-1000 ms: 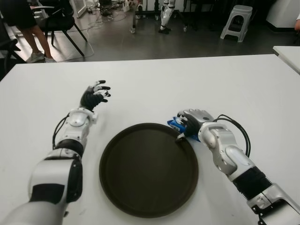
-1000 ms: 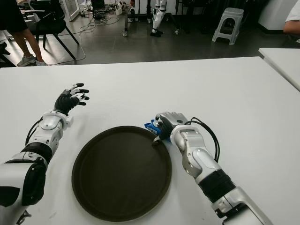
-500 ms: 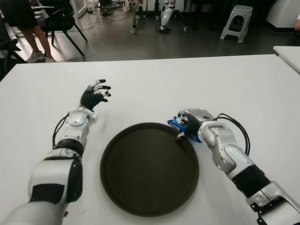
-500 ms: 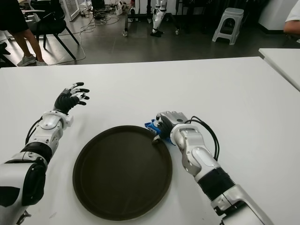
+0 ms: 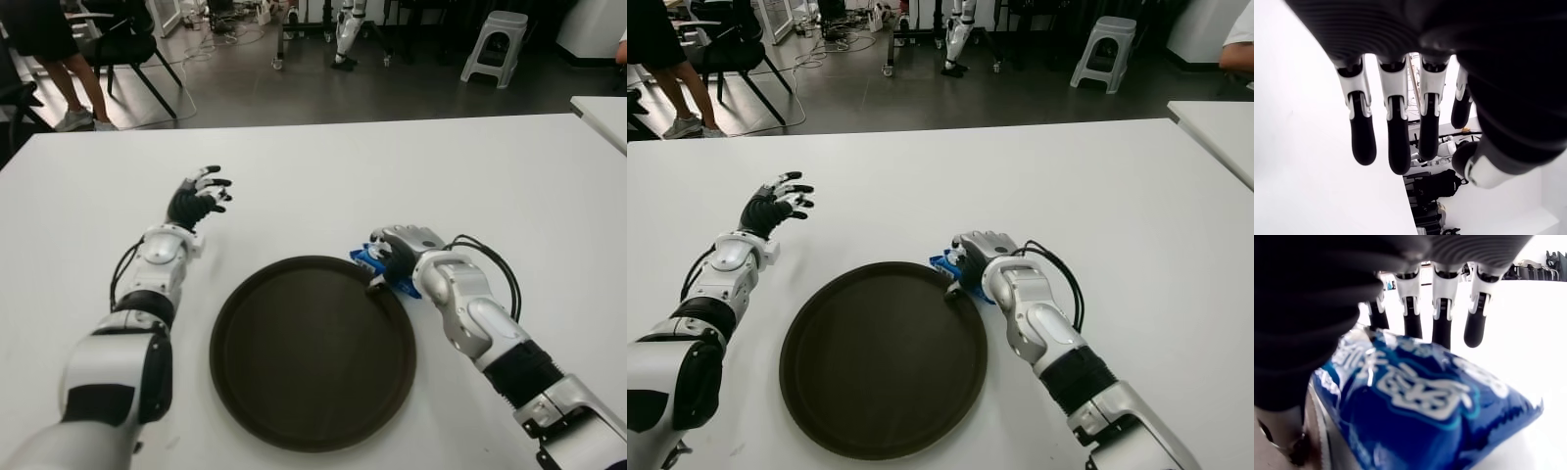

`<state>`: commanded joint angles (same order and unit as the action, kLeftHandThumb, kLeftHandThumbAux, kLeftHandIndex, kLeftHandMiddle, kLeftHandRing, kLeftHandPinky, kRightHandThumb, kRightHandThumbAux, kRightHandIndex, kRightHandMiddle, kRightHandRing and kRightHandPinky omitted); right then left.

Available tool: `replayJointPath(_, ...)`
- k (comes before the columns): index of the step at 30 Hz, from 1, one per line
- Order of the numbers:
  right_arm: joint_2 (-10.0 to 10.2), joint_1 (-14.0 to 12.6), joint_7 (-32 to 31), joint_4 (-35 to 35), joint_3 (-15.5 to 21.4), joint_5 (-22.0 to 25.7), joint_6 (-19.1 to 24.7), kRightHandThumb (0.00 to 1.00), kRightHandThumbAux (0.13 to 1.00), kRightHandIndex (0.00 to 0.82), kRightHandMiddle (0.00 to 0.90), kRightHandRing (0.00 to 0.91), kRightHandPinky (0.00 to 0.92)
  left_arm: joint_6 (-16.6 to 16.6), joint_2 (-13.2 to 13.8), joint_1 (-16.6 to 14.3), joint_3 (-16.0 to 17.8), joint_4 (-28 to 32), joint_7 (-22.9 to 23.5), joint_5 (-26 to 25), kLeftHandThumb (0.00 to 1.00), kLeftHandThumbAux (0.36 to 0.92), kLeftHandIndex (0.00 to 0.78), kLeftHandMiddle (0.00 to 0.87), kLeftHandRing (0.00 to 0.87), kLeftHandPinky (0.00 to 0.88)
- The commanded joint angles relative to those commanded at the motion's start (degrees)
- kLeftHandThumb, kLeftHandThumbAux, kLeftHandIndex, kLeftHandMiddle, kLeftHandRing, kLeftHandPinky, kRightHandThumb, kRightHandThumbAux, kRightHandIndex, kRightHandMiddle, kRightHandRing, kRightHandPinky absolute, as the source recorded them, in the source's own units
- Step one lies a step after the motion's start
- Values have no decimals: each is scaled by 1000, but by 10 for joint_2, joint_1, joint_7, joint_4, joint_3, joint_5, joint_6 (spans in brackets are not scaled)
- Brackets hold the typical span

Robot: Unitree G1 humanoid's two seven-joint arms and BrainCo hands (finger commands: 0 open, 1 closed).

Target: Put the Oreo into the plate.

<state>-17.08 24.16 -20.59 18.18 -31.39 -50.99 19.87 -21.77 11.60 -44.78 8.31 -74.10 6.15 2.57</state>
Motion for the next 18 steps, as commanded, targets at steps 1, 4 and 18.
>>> replayJointPath(1, 1, 0, 2, 0, 0, 0, 2, 0, 681, 226, 228, 244, 251, 0, 0, 0, 1, 0, 1, -1, 266, 695, 184, 317, 374, 428)
replayJointPath(4, 2, -1, 6, 1, 0, -1, 5, 0, 683, 226, 227, 243, 253, -1, 0, 0, 2, 0, 4, -3, 278, 702, 181, 317, 378, 435)
replayJointPath(18, 1, 2, 11, 9, -2, 3, -1, 0, 696, 209, 218, 232, 236, -1, -1, 0, 3, 1, 4, -5, 280, 695, 178, 310, 369, 429)
